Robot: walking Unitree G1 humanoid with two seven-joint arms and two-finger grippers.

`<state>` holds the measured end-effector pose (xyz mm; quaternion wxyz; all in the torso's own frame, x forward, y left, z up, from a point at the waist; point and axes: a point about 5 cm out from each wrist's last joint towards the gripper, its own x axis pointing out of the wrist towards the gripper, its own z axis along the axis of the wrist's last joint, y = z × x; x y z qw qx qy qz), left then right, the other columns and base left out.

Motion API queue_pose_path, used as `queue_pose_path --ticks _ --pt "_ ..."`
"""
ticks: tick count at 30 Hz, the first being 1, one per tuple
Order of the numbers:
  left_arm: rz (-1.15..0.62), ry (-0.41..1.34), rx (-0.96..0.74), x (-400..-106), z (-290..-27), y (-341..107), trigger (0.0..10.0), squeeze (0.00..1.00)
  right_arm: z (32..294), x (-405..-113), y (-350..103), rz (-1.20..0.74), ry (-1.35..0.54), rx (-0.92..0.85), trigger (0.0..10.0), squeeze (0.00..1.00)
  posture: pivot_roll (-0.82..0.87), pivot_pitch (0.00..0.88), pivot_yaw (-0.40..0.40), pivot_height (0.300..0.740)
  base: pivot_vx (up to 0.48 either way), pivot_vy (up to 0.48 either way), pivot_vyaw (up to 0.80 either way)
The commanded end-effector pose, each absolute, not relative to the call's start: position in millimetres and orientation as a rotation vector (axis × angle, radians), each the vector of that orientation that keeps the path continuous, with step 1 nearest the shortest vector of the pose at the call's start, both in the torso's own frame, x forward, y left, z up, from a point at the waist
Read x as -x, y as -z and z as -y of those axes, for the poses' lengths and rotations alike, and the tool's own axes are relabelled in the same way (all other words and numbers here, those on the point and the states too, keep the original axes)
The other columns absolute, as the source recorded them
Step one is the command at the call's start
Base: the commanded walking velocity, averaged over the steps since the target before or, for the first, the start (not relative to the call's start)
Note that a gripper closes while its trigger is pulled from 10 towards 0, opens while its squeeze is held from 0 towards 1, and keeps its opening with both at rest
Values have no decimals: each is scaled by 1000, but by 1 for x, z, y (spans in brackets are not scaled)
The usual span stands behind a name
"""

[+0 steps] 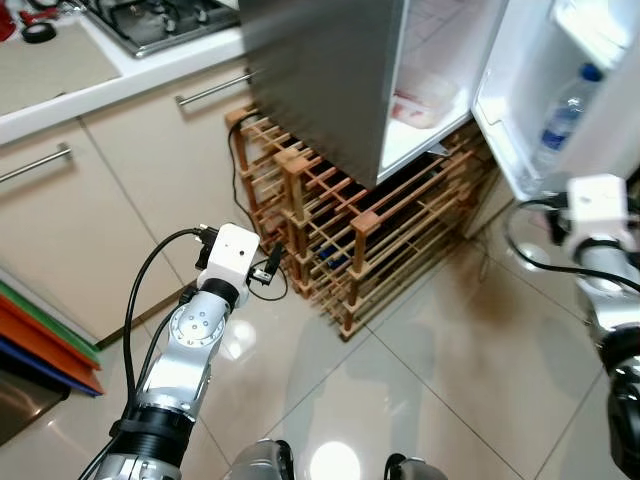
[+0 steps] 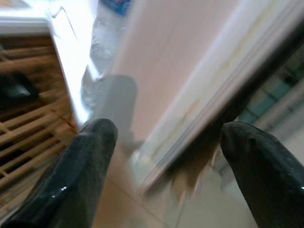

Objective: Restocking fridge

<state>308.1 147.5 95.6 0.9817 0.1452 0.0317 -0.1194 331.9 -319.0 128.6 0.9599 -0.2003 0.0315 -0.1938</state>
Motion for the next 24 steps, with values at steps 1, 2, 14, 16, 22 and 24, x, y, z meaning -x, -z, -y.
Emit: queue_pose_path --ticks 1,2,14,16,22,24 --pt "-75 259 -293 -309 -143 -93 10000 0 301 -338 -133 5 314 372 10000 0 73 139 53 740 0 0 0" --pt "-73 262 -292 -310 -142 -93 10000 0 291 -340 -134 27 290 369 10000 0 69 132 52 740 0 0 0" --pt "-8 180 -235 -314 -137 -102 10000 0 174 -337 -102 31 -25 133 10000 0 94 69 20 740 0 -115 305" --pt "-7 171 -213 -314 -135 -102 10000 0 167 -334 -101 34 -50 131 10000 0 96 64 17 740 0 -442 650" --pt "-3 163 -195 -312 -130 -101 10000 0 167 -334 -102 22 -54 128 10000 0 98 47 14 740 0 -428 633" --pt "-22 129 -161 -314 -130 -100 10000 0 167 -334 -103 21 -56 129 10000 0 99 43 14 740 135 -409 625"
